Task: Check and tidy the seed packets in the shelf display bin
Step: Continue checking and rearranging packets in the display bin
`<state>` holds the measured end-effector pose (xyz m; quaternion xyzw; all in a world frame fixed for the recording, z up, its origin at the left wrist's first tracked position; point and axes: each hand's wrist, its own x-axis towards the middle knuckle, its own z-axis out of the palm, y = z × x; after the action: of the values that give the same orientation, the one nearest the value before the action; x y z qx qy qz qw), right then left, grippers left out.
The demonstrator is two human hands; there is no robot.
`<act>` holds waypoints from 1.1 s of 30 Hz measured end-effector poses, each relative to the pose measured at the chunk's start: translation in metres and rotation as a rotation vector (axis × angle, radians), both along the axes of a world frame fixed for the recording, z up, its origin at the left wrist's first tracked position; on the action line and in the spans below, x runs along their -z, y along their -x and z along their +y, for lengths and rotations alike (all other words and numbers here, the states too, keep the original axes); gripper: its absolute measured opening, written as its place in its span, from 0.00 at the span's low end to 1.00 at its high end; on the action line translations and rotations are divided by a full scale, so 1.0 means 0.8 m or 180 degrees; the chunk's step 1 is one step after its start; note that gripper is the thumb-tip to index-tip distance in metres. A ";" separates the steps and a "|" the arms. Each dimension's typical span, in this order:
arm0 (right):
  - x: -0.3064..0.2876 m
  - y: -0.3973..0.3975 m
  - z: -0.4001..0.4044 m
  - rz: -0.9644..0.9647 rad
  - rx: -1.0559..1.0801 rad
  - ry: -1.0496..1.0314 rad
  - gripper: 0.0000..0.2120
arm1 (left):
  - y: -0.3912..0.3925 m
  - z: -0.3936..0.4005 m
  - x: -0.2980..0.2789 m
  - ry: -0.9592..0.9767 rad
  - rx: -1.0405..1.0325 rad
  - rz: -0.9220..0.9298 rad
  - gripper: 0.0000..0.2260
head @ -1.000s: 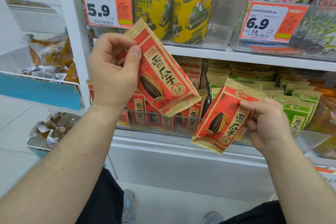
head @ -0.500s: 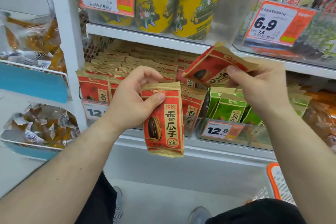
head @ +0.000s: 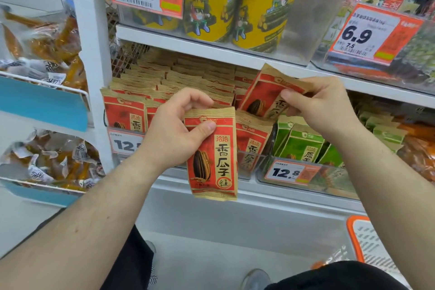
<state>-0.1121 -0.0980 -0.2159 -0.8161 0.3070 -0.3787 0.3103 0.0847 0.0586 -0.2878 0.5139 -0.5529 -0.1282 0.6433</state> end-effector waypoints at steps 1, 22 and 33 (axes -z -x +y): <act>-0.002 0.004 0.004 -0.0064 -0.0006 0.0017 0.09 | -0.001 0.001 0.000 0.0015 -0.0021 0.0002 0.14; 0.011 -0.010 -0.013 0.0807 0.0337 0.1330 0.13 | -0.005 0.004 0.002 -0.0106 0.0014 0.0184 0.14; -0.007 0.022 -0.005 0.0222 0.0217 0.0593 0.14 | -0.005 0.003 0.003 -0.0100 0.0013 0.0246 0.17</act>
<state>-0.1293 -0.1017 -0.2103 -0.8432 0.3087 -0.3872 0.2092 0.0885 0.0611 -0.2904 0.5175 -0.5265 -0.1579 0.6557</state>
